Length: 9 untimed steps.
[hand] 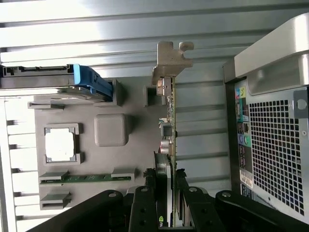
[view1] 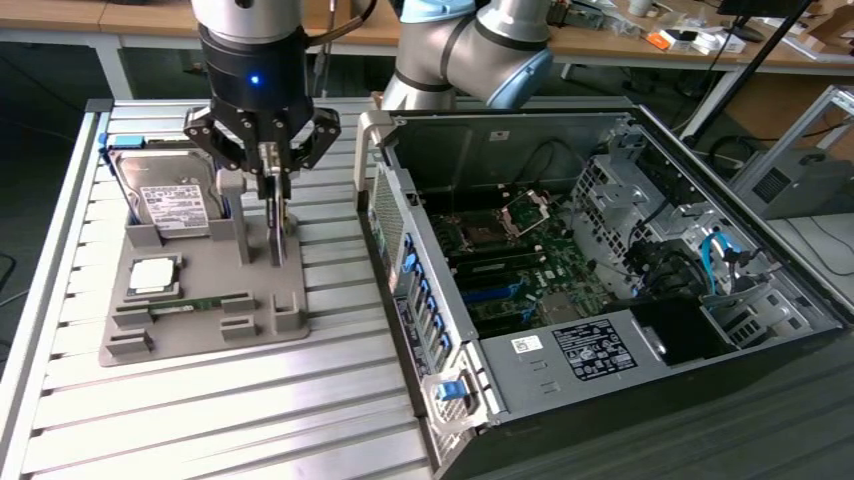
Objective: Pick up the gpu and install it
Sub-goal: 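Pick up the gpu and move the gpu toward the slot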
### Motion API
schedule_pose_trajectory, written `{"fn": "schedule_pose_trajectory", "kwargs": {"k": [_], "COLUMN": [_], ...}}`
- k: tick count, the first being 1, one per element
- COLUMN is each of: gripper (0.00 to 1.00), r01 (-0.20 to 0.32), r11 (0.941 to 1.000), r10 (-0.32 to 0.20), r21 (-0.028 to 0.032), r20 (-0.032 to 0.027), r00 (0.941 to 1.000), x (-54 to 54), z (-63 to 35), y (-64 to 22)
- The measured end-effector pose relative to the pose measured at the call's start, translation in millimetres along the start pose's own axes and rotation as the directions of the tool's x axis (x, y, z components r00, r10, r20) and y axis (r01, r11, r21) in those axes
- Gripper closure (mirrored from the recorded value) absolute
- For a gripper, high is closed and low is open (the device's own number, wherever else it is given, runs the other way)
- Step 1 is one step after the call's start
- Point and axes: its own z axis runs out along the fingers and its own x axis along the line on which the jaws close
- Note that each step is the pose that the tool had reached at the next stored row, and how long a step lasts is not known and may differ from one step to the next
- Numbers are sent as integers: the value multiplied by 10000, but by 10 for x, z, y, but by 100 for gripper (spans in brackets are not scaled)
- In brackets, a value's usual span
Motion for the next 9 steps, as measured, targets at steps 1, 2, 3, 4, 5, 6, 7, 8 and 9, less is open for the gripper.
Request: {"fn": "schedule_pose_trajectory", "kwargs": {"k": [1, 2, 3, 4, 5, 6, 7, 8, 9], "gripper": [73, 73, 73, 73, 73, 73, 73, 73, 73], "r01": [0, 0, 0, 0, 0, 0, 0, 0, 0], "r11": [10000, 10000, 10000, 10000, 10000, 10000, 10000, 10000, 10000], "r10": [0, 0, 0, 0, 0, 0, 0, 0, 0], "r21": [0, -1, -1, -2, -2, -2, -2, -2, -3], "r20": [0, 0, 0, 0, 0, 0, 0, 0, 0], "r00": [10000, 10000, 10000, 10000, 10000, 10000, 10000, 10000, 10000], "x": [0, -1, -1, -1, -2, -2, -2, -2, -3], "z": [-11, -24, -37, -49, -62, -74, -86, -98, -110], "y": [0, 1, 1, 2, 3, 3, 4, 4, 5]}}
